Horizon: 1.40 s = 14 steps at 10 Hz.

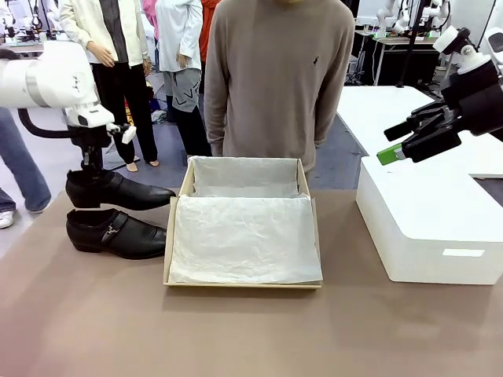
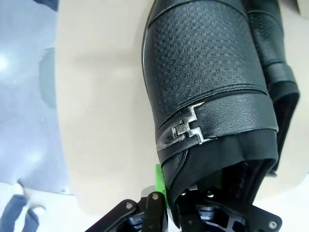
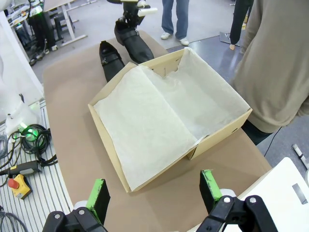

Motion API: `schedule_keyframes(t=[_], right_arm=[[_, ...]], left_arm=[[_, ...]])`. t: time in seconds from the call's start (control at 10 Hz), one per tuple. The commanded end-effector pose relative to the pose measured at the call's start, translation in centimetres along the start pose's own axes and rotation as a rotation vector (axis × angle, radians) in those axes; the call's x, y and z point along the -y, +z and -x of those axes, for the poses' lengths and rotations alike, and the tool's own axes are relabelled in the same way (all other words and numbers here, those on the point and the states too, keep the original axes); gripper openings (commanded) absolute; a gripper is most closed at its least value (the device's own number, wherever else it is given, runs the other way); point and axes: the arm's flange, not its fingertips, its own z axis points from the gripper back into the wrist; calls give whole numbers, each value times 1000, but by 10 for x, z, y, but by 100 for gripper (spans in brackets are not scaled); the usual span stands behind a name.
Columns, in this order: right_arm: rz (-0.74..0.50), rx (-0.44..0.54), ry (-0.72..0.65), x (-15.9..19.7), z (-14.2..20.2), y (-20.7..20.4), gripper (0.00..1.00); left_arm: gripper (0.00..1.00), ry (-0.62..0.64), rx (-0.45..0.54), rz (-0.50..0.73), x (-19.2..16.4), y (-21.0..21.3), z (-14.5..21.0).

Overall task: Pack the shoes into the box.
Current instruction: Place one shoe of the Shoes into the Shoes Box.

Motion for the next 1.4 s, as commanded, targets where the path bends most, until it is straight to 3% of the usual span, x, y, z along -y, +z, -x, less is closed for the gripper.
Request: schedule_keyframes(t=[0.0, 0.3, 0.6, 1.0, 1.3], right_arm=[[-17, 22, 22, 3, -1, -2, 100], [-17, 22, 22, 3, -1, -2, 100], [-17, 22, 22, 3, -1, -2, 100], [-17, 22, 22, 3, -1, -2, 100], [-17, 22, 22, 3, -1, -2, 100]], left_arm=[[0, 4, 2, -10, 8, 31, 6], [0, 41, -33, -74, 16, 84, 1], [0, 65, 16, -102, 34, 114, -32], [0, 31, 27, -49, 51, 130, -84], [0, 10, 15, -57, 58, 120, -92]])
